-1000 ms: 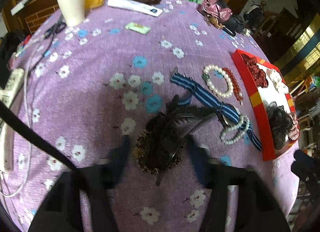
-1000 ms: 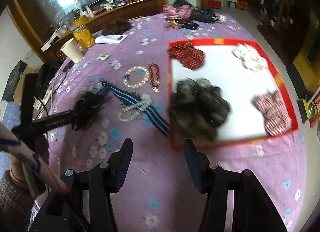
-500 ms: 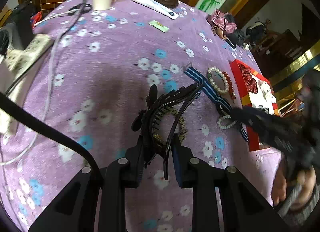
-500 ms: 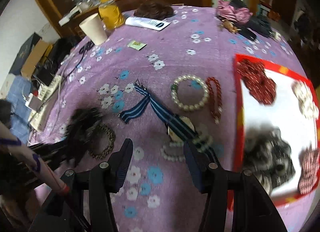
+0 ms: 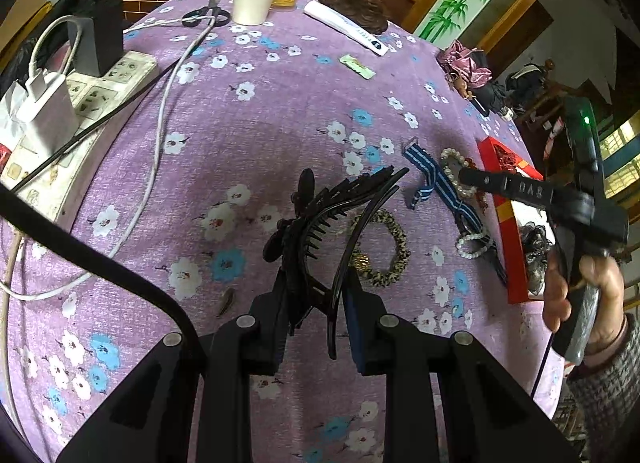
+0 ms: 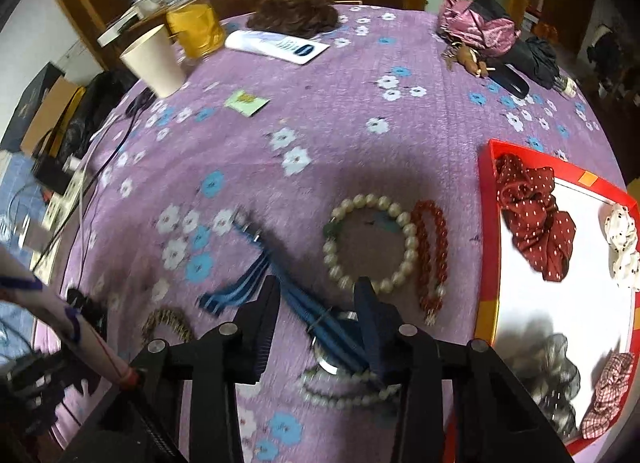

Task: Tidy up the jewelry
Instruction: 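Grasp the leopard-print hair tie with the right gripper while the left holds the claw clip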

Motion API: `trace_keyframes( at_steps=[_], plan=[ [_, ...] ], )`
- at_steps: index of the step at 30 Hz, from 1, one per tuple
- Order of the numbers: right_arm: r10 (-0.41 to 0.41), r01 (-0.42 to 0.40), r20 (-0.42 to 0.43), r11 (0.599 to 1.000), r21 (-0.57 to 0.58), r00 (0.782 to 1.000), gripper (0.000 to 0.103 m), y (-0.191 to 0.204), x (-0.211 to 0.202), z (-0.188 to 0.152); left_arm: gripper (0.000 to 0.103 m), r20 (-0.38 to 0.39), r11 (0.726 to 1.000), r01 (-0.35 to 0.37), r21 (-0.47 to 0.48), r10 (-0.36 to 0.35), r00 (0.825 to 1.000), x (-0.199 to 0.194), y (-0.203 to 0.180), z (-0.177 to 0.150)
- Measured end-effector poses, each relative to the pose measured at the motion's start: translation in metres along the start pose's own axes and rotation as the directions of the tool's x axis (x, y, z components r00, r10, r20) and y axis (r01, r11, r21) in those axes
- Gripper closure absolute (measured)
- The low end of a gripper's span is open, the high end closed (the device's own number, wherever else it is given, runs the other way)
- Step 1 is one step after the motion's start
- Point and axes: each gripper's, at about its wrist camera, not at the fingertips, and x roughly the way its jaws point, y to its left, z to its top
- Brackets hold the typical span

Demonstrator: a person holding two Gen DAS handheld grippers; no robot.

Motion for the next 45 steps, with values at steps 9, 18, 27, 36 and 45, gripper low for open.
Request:
trace_keyframes(
  at_steps=[9,18,27,36,45],
  plan=[
    [0.217,-0.226,-0.092,0.967,-0.114,0.972,0.066,0.072,0.001,-0.042,0.079,0.024,0.999,-0.041,-0.031,0.042,0.999,-0.008,0.014,-0.002],
    [0.127,-0.142,-0.094,0.973,-0.18,0.987,0.075,0.099,0.023,-0.058,0.079,0.027,0.997,-0.055,-0.06,0.056,0.998,-0.017,0.022,-0.01],
    [0.202,-0.204,-0.043,0.977,-0.062,0.978,0.098,0.071,-0.003,-0.061,0.079,0.047,0.997,-0.065,-0.039,0.067,0.997,-0.031,0.002,-0.015],
    [0.202,-0.204,0.085,0.979,0.021,0.976,0.098,-0.007,-0.084,-0.076,0.079,0.05,0.998,-0.028,0.06,0.024,0.998,-0.034,-0.064,-0.012],
    [0.065,-0.1,0.175,0.974,0.204,0.982,0.098,-0.138,-0.148,-0.096,0.079,0.005,0.98,0.048,0.192,-0.05,0.999,-0.013,-0.164,-0.005]
  ],
)
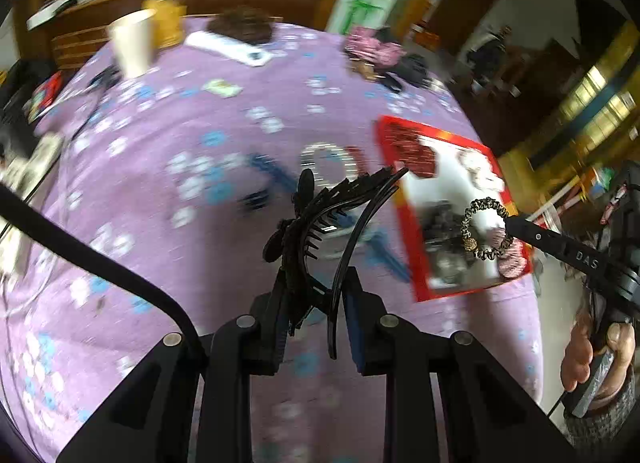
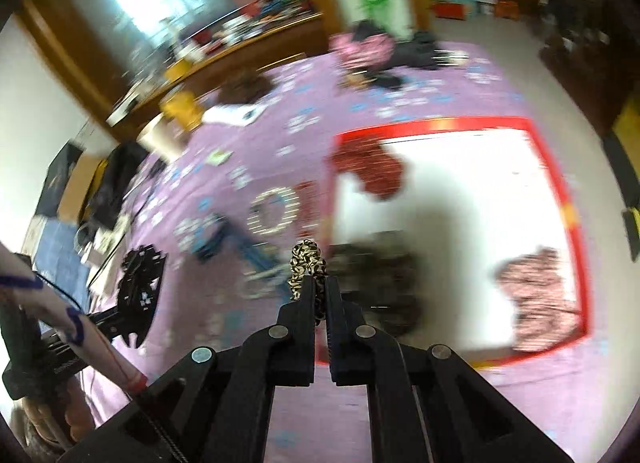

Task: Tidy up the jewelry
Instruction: 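Grasp the leopard-print hair tie with the right gripper while the left holds the claw clip, then carry the claw clip and hair tie over the tray and open both grippers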

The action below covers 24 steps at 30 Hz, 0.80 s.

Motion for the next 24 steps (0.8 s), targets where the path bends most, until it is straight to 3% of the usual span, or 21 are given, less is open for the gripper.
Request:
trace_keyframes(
  at_steps=[6,11,18,24],
  plan=[
    [-0.034,0.031,0.038,0.995,0.093,0.999,0.098,-0.067,-0.023,0.012,0.079,-0.027,0.993,0.025,0.118,-0.021,0.999,0.029,-0.074,0.032],
    [-0.033,0.026,0.049,0.991,0.134,0.998,0.098,-0.102,-0.023,0.027,0.079,-0.047,0.98,0.004,0.198,0.006,0.999,0.069,-0.127,0.061],
    [-0.022,0.015,0.036,0.983,0.18,0.999,0.098,-0.139,0.0,0.046,0.079,-0.085,0.981,-0.006,0.192,0.023,0.996,0.132,-0.167,0.098],
    [0.03,-0.031,0.007,0.969,0.247,1.0,0.098,-0.161,0.027,0.054,0.08,-0.121,0.988,-0.034,0.15,0.053,0.991,0.18,-0.176,0.12]
  ],
)
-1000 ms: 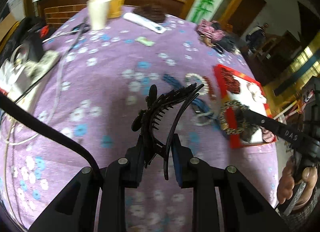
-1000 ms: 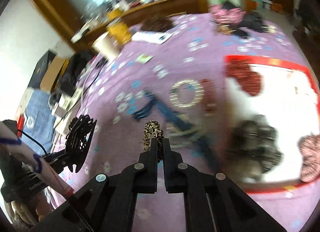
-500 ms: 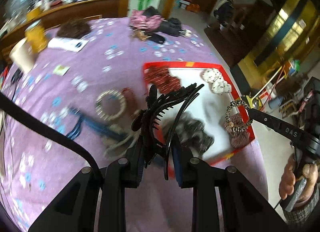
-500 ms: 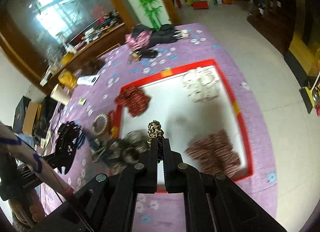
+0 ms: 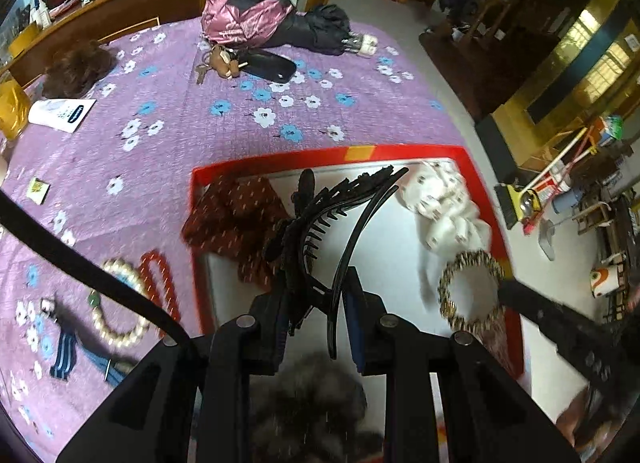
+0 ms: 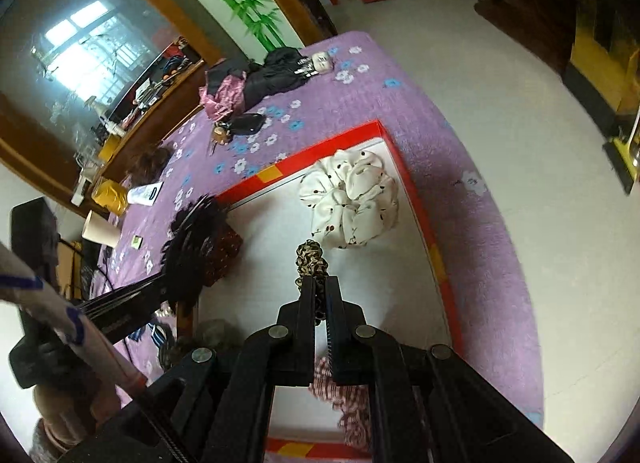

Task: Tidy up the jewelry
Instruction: 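Carry the claw clip and hair tie over the tray and open both grippers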

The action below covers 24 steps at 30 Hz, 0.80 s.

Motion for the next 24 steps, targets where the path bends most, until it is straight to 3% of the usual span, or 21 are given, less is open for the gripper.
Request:
trace_keyframes(
  at_steps=[7,16,18,21,23,24],
  plan=[
    [0.02,-0.019,-0.036,1.0,0.024,0.999,0.098,-0.005,0.032,0.007,0.08,-0.028,0.999,-0.04,0.006,0.04,0.999,0.031,-0.006,0.018],
    [0.0,0.002,-0.057,0.999,0.033,0.998,0.098,-0.009,0.055,0.013,0.078,-0.021,0.999,-0.039,0.011,0.039,0.999,0.041,-0.007,0.022],
    [-0.018,0.019,-0.052,1.0,0.021,0.998,0.098,-0.008,0.056,0.013,0.071,-0.016,0.999,-0.031,0.007,0.031,0.999,0.039,-0.007,0.023],
    [-0.048,0.048,-0.036,0.999,0.004,0.998,0.094,-0.006,0.053,0.014,0.055,0.004,1.0,-0.005,-0.006,0.005,1.0,0.032,-0.005,0.023],
    [-0.057,0.056,-0.031,0.998,-0.011,0.998,0.077,-0.003,0.049,0.013,0.054,0.014,1.0,0.023,-0.017,-0.023,1.0,0.025,-0.003,0.022],
    [-0.063,0.063,-0.021,0.998,-0.022,0.998,0.073,-0.001,0.045,0.011,0.054,0.015,0.999,0.034,-0.02,-0.034,0.999,0.021,-0.002,0.021]
  ],
)
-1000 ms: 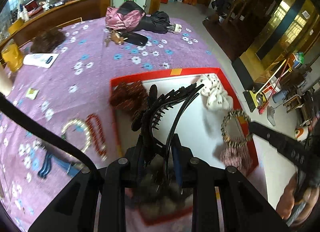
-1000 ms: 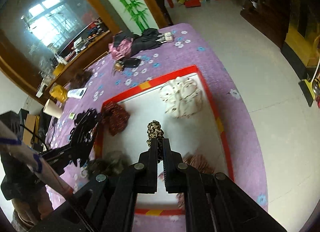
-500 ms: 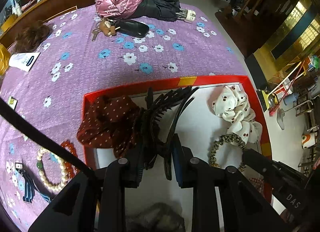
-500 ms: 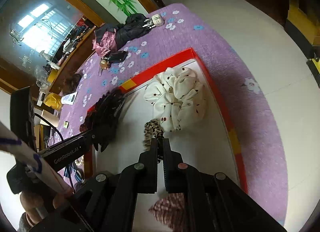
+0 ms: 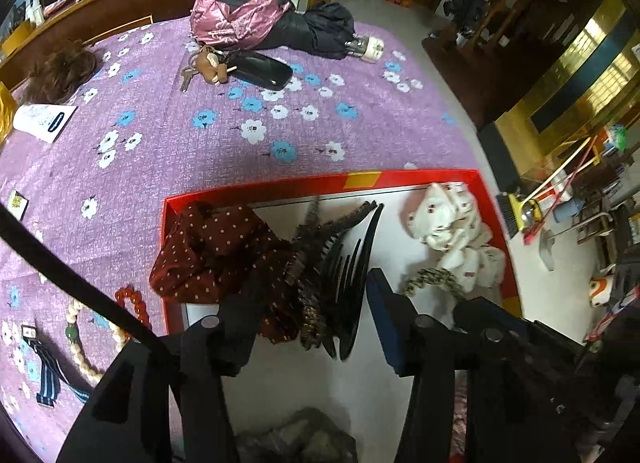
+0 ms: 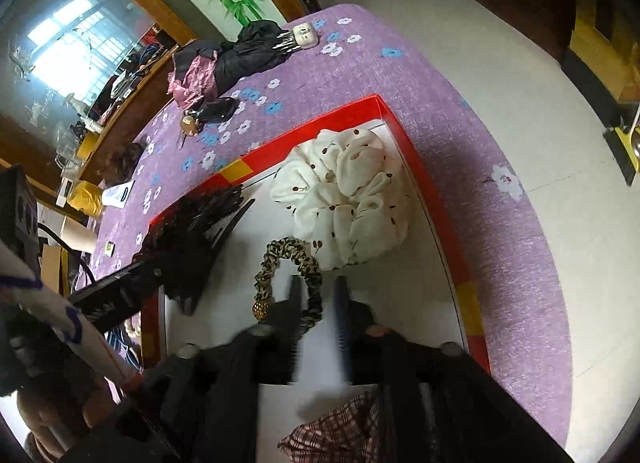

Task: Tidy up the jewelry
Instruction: 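Carry the claw clip and hair tie over the tray and open both grippers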

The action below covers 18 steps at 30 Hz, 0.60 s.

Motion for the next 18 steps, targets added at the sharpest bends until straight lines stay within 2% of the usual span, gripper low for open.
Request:
trace_keyframes(
  at_steps=[6,11,18],
  plan=[
    [-0.004,0.005,0.018,0.998,-0.055,1.0,0.071,0.01,-0.021,-0.014,0.054,0.026,0.997,0.064,-0.052,-0.063,0.998,-0.039,0.009,-0.012],
    [-0.01,0.013,0.031,0.996,-0.09,0.999,0.064,0.018,-0.042,-0.036,0.054,0.051,0.988,0.086,-0.13,-0.08,0.995,-0.082,0.036,-0.048],
    [-0.003,0.006,0.036,0.996,-0.085,0.999,0.064,0.031,-0.063,-0.069,0.054,0.082,0.975,-0.039,-0.217,0.058,0.995,-0.123,0.09,-0.111]
  ],
)
